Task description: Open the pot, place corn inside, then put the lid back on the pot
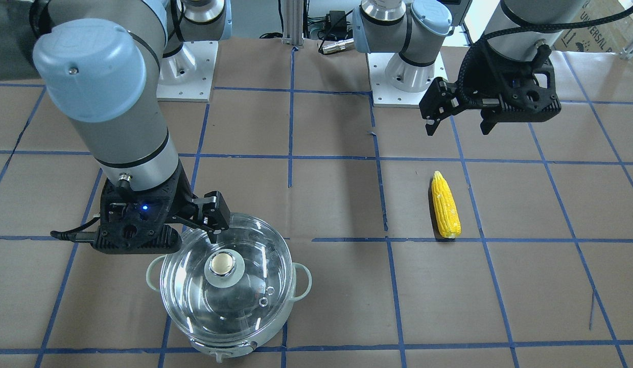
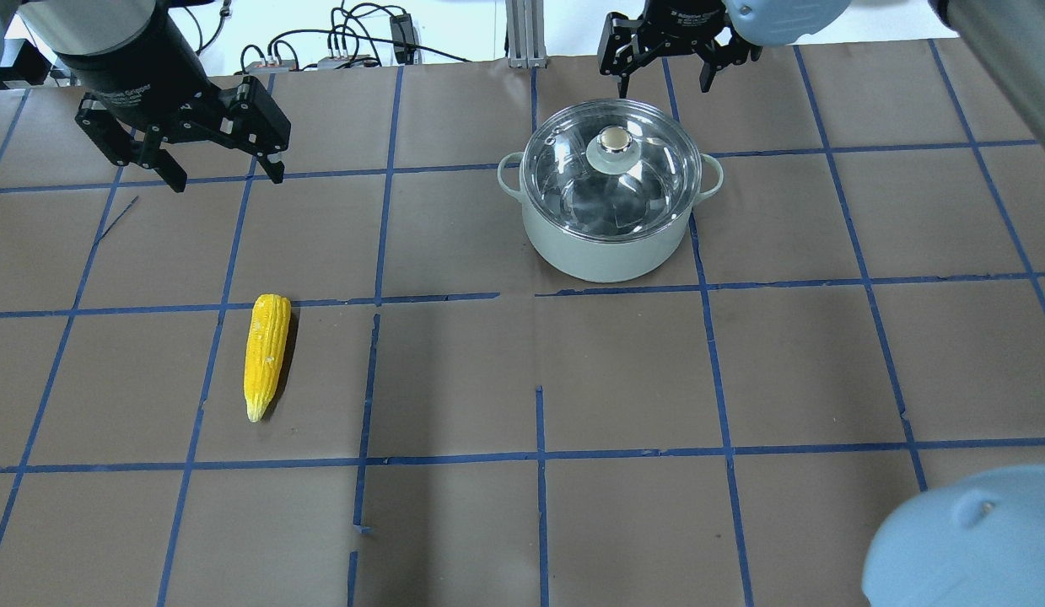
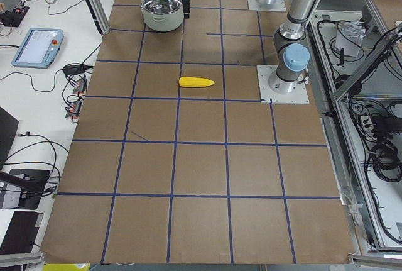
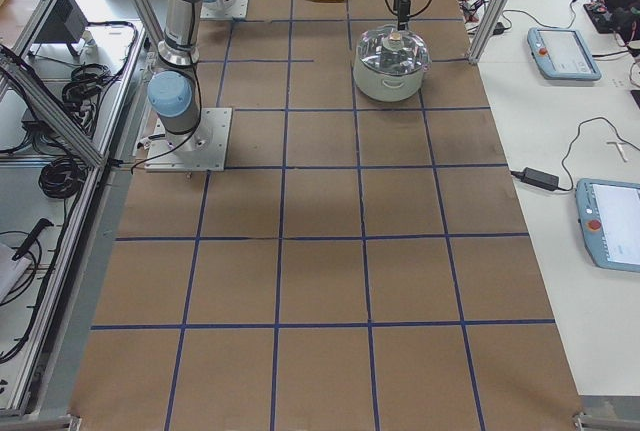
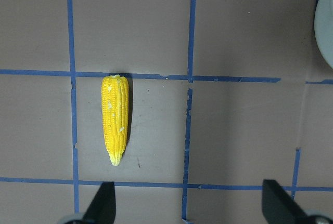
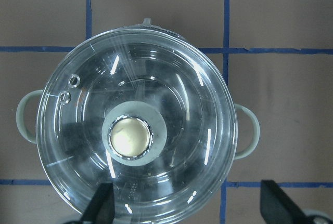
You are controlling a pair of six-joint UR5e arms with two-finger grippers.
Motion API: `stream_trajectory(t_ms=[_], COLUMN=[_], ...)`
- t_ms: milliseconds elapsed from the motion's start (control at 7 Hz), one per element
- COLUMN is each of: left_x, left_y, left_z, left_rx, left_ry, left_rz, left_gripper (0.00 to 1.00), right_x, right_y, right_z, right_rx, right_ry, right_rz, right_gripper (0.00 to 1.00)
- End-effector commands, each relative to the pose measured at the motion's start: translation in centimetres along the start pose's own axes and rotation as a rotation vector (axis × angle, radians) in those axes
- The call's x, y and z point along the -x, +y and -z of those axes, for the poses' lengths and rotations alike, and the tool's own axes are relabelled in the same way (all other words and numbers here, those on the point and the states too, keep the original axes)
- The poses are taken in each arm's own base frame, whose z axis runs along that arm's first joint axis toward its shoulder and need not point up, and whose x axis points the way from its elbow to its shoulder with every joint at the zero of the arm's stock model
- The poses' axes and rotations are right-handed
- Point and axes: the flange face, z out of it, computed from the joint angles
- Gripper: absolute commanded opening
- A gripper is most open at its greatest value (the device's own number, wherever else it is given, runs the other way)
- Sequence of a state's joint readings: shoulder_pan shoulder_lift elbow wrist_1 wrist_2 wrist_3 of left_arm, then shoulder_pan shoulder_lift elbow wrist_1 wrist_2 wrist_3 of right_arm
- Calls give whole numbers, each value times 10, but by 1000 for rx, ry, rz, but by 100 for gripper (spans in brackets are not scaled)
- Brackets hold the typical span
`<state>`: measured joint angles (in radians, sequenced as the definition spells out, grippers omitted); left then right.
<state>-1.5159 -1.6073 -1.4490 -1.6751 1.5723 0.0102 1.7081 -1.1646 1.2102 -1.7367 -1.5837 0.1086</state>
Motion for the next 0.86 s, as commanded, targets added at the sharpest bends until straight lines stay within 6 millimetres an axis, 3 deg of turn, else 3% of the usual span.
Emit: stream_trajectory(t_ms=[0, 286, 714], left_x=[-1, -1, -3], left_y=[3, 1, -2], left_z=[-3, -4, -11], left_rx=[6, 7, 21], left_ry=[0, 2, 12], left_rz=[-2, -3, -2], left_gripper=[100, 100, 100], right_x=[4, 6, 6], right_y=[-12, -13, 14], right_z=[-33, -50, -79], right_rx=[34, 49, 29], right_ry=[3, 5, -14], right_rz=[4, -14, -71], right_gripper=[98, 97, 95])
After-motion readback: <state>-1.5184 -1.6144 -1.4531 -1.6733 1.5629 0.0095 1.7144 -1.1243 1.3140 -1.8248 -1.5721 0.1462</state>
